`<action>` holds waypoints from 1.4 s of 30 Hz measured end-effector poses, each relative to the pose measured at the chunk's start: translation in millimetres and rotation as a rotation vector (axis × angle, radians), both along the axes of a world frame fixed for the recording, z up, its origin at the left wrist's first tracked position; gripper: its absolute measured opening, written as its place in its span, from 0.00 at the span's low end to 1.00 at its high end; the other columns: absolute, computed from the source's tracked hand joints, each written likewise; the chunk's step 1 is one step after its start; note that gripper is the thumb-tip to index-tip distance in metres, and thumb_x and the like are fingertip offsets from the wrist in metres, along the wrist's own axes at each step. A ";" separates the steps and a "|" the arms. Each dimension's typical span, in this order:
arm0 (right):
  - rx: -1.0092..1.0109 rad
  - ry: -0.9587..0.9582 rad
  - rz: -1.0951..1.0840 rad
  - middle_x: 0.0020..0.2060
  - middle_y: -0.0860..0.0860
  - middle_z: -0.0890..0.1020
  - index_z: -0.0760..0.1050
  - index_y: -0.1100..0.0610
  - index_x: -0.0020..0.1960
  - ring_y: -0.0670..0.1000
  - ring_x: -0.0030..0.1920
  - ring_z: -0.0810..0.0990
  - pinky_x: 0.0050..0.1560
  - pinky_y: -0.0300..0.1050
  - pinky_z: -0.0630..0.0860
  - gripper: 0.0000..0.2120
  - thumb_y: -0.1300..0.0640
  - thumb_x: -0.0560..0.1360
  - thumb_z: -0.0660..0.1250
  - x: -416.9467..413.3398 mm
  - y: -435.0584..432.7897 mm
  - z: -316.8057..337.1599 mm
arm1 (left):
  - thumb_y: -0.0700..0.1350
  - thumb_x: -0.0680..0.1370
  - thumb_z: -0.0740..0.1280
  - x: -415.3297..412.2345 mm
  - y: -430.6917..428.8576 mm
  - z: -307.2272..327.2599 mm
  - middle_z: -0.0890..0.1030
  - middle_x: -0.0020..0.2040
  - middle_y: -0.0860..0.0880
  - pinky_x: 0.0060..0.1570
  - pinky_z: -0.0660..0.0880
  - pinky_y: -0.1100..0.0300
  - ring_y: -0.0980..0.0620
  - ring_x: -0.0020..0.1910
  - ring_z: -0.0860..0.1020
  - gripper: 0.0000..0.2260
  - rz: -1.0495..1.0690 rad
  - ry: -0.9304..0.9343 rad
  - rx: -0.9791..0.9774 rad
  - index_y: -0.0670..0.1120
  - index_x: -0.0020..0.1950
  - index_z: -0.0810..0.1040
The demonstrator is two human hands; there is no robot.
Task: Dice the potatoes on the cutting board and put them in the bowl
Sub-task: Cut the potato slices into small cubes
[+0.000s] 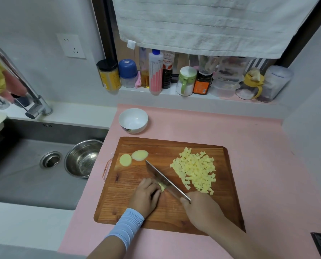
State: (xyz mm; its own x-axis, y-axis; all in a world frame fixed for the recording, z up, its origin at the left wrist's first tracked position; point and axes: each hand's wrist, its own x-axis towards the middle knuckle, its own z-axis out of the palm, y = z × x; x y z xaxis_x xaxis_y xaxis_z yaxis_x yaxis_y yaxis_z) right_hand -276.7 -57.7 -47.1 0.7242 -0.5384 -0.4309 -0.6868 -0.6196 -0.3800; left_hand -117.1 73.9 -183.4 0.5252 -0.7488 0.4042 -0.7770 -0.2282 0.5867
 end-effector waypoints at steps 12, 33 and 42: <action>0.040 -0.004 -0.014 0.34 0.44 0.77 0.69 0.46 0.37 0.44 0.34 0.75 0.33 0.41 0.67 0.16 0.47 0.84 0.58 31.1 8.4 -19.1 | 0.45 0.78 0.68 -2.6 4.1 -3.6 0.79 0.47 0.50 0.52 0.73 0.60 0.52 0.47 0.76 0.06 0.056 0.000 -0.042 0.45 0.44 0.81; -0.066 0.001 0.083 0.36 0.43 0.78 0.74 0.45 0.46 0.43 0.36 0.75 0.34 0.39 0.69 0.12 0.45 0.84 0.56 9.6 13.2 11.8 | 0.46 0.76 0.67 -8.6 18.1 3.6 0.76 0.45 0.54 0.51 0.72 0.64 0.54 0.46 0.75 0.05 0.216 0.099 -0.064 0.46 0.42 0.80; -0.007 0.043 0.008 0.37 0.44 0.80 0.78 0.49 0.46 0.47 0.39 0.80 0.42 0.45 0.76 0.14 0.46 0.83 0.58 12.6 13.2 -3.4 | 0.42 0.75 0.71 -1.5 14.0 -3.4 0.77 0.45 0.53 0.51 0.74 0.63 0.54 0.46 0.77 0.01 0.085 0.103 -0.017 0.47 0.44 0.81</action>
